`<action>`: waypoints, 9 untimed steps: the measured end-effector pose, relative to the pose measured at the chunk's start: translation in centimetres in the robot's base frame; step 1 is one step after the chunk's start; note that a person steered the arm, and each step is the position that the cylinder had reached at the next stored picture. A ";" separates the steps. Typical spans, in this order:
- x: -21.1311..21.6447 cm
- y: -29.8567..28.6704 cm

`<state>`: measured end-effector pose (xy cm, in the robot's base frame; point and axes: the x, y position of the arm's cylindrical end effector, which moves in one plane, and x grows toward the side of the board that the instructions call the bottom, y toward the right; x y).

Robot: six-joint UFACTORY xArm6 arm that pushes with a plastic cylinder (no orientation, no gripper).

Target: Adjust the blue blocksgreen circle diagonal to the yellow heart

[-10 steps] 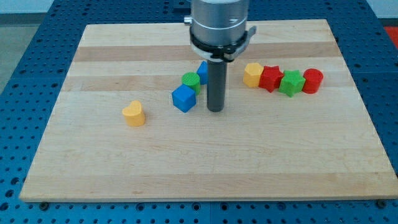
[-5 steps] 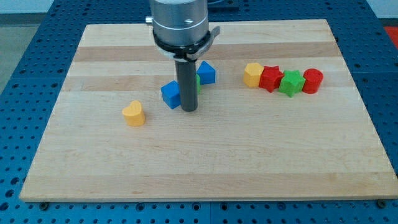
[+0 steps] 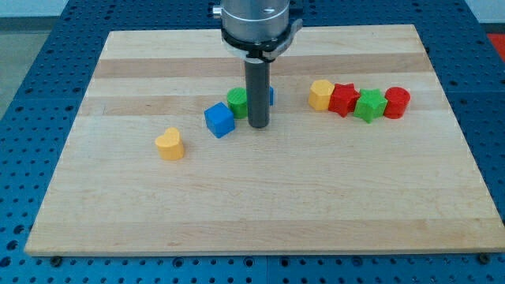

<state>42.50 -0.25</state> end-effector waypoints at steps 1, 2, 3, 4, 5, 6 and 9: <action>-1.9 0.6; -3.6 0.6; -3.9 0.6; -3.6 0.6; -0.5 0.6; 4.8 0.6; 9.6 -11.8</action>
